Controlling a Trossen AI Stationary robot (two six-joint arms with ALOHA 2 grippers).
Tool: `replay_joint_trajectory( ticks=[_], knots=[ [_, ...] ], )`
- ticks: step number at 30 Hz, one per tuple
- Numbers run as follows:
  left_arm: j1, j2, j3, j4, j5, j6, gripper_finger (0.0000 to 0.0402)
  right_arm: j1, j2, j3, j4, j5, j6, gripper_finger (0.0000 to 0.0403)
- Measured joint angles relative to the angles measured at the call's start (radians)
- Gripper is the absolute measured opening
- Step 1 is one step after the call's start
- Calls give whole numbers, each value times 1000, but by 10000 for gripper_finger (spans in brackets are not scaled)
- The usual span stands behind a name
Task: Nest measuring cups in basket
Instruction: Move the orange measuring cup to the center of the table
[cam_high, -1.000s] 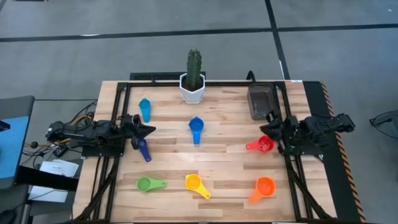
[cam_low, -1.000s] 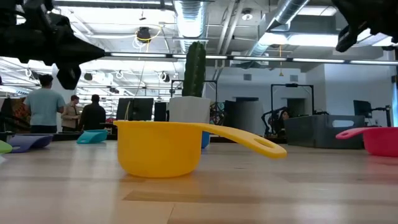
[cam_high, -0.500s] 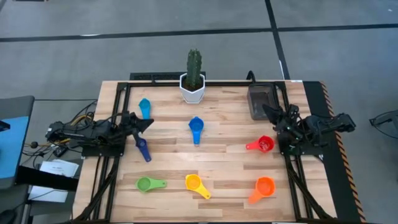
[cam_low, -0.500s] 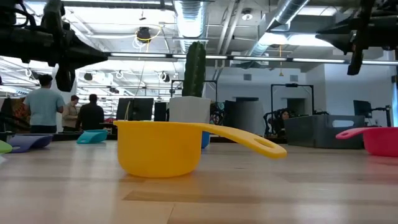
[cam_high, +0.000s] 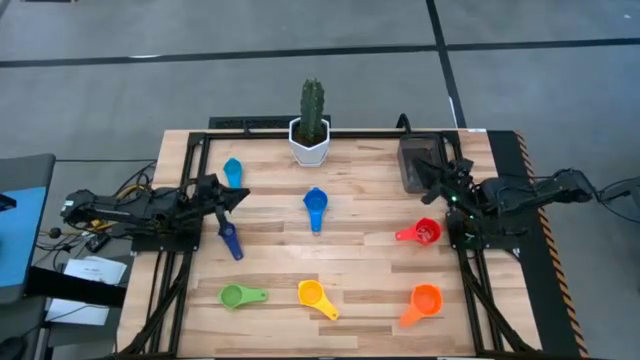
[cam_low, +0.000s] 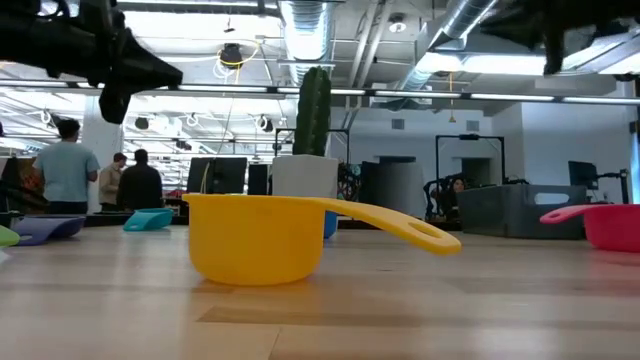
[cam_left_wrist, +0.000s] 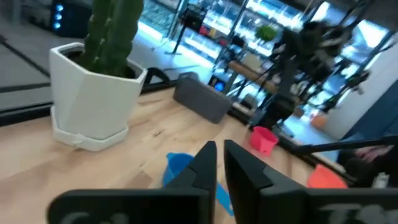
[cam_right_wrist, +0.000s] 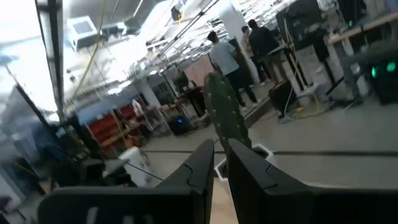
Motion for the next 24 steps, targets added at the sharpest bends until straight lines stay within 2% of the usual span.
replay_joint_trajectory(
  ticks=[3,5,8,11,13,17,21,24],
  knots=[
    [23,81,43,1,10,0,55,0,80,80,-11,67,12,71],
    [35,134,71,1,19,1,80,0,118,131,-83,124,75,71],
    [47,210,116,1,58,1,114,0,141,212,-317,126,206,71],
    [51,292,161,0,107,17,138,0,157,298,-657,99,425,71],
    [49,353,195,0,125,18,148,-1,165,351,-899,33,585,71],
    [37,491,277,6,138,0,153,-1,184,424,-1247,-162,817,71],
    [22,659,349,76,133,-21,152,2,211,434,-1415,-404,896,75],
    [7,791,395,161,133,-44,151,37,260,434,-1478,-549,911,86]
  ],
)
